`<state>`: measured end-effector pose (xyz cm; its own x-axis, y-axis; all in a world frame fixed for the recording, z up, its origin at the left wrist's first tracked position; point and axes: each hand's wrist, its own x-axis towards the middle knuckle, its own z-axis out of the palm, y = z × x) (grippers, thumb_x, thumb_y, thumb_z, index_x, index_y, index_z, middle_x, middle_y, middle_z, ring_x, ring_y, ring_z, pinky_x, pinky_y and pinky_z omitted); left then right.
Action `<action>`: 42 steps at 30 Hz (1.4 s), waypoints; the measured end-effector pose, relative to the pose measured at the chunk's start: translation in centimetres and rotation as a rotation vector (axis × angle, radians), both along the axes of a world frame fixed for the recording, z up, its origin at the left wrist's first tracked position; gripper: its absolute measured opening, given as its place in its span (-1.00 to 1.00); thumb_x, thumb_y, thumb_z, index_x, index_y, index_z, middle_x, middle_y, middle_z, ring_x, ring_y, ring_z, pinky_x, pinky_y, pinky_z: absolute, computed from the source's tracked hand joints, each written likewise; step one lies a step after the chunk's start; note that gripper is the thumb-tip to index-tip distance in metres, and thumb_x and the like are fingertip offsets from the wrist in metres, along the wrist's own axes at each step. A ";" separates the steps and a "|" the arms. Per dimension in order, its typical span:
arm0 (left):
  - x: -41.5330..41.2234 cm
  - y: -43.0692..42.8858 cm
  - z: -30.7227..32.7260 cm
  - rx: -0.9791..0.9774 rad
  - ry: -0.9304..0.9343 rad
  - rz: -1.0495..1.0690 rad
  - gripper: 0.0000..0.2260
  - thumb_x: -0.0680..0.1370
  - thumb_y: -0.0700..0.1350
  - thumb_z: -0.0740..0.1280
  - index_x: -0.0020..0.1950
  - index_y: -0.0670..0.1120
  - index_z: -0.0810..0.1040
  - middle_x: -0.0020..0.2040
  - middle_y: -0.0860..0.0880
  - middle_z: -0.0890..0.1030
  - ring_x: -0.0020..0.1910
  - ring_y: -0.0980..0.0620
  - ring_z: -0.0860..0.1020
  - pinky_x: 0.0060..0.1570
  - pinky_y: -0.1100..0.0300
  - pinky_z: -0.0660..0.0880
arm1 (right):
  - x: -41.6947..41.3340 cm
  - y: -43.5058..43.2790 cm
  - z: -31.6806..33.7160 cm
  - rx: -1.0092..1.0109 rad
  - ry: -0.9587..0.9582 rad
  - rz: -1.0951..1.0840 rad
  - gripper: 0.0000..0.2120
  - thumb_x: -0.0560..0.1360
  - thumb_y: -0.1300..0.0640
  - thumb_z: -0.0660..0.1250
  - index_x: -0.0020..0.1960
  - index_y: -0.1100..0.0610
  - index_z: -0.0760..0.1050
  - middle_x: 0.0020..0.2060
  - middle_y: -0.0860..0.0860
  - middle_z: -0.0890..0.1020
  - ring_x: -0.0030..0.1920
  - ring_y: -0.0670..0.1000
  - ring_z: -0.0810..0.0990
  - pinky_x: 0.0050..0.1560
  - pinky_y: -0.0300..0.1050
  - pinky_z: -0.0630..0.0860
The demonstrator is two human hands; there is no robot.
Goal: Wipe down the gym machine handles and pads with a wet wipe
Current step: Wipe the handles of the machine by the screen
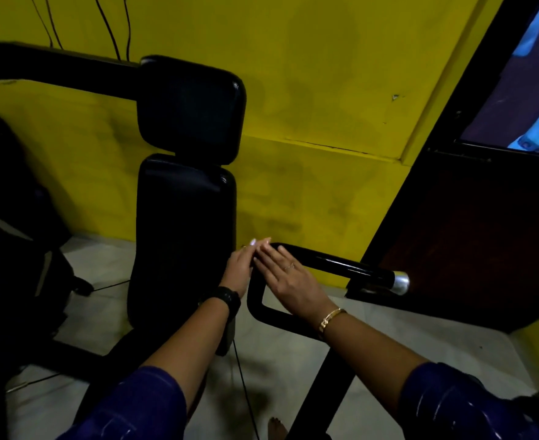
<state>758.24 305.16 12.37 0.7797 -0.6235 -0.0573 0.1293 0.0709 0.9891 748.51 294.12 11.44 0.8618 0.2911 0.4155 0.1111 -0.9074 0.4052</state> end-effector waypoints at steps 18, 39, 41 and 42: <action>1.0 -2.6 -0.9 0.557 -1.849 -0.151 -0.43 0.58 0.11 0.08 0.55 -0.07 0.12 0.54 -0.11 0.25 0.55 -0.15 0.10 0.46 -0.10 0.09 | -3.4 4.7 -6.6 0.776 0.140 -0.375 -0.59 0.39 0.40 0.36 0.24 0.28 0.51 0.11 0.22 0.61 0.11 0.18 0.62 0.07 -0.03 0.57; 1.3 -2.5 -3.6 0.587 -1.946 0.033 -0.39 0.56 0.03 0.10 0.57 -0.03 -0.02 0.53 -0.07 0.16 0.50 -0.12 0.17 0.48 -0.09 -0.04 | -4.7 5.3 -6.3 0.266 0.168 -0.420 -0.63 0.40 0.20 0.20 0.13 0.23 0.61 -0.05 0.18 0.68 -0.08 0.16 0.68 -0.04 -0.02 0.62; 1.0 -2.5 -3.8 0.588 -1.922 0.072 -0.41 0.57 0.03 0.10 0.57 -0.01 -0.02 0.53 -0.06 0.15 0.50 -0.11 0.16 0.48 -0.08 -0.05 | -4.6 5.6 -7.4 0.264 0.209 -0.371 -0.55 0.40 0.23 0.15 0.23 0.22 0.57 0.11 0.21 0.64 0.08 0.19 0.65 0.13 0.02 0.55; 0.9 -2.5 -3.8 0.586 -1.912 0.089 -0.41 0.58 0.03 0.10 0.57 0.00 -0.02 0.53 -0.05 0.15 0.50 -0.11 0.16 0.48 -0.08 -0.05 | -5.2 5.4 -7.8 0.256 0.200 -0.336 -0.51 0.41 0.25 0.08 0.28 0.22 0.54 0.16 0.21 0.61 0.14 0.19 0.62 0.19 0.03 0.51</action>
